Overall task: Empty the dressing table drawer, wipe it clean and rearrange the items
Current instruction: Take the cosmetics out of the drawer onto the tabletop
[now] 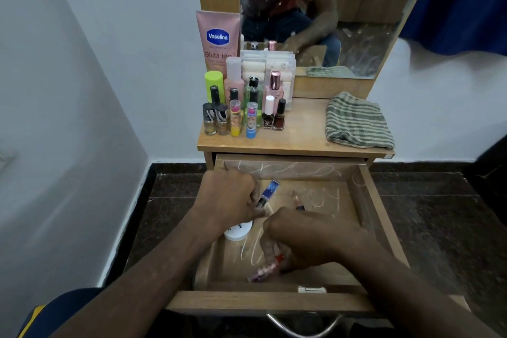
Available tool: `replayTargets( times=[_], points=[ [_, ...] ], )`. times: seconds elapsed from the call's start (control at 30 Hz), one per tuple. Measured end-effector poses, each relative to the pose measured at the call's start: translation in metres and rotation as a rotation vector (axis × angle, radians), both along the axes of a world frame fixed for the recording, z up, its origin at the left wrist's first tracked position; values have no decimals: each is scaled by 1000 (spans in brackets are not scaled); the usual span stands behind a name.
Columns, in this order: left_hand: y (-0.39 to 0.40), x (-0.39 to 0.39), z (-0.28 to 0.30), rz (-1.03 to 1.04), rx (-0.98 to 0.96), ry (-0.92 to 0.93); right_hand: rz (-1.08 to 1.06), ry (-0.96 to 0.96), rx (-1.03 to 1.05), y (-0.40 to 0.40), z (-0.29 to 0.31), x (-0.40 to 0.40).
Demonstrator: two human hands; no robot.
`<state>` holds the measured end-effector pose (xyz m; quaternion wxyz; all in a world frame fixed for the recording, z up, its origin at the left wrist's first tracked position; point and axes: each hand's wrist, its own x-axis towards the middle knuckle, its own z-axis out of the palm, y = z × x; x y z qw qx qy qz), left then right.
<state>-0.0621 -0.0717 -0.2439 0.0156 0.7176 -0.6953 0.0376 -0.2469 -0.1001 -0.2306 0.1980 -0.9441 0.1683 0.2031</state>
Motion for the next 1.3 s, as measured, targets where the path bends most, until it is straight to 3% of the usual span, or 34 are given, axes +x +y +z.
replayTargets(
  times=[0.07, 0.13, 0.3, 0.37, 0.47, 0.63, 1.3],
  points=[
    [-1, -1, -1, 9, 10, -20, -5, -35, -13, -10, 13, -12],
    [-2, -2, 0, -4, 13, -53, -76, -204, 28, -25, 35, -28],
    [-2, -6, 4, -30, 12, -146, -608, -1049, 189, -46, 58, -22],
    [-1, -6, 4, -39, 18, -157, -815, -1219, 68, -53, 52, 1],
    [-1, -4, 5, -12, 13, -82, -923, -1259, -112, -66, 38, 29],
    [1, 3, 5, 12, -21, 68, -897, -1209, -211, -72, 22, 48],
    [-1, 2, 3, -3, -37, 35, -932, -1193, -330, -67, 16, 59]
  ],
)
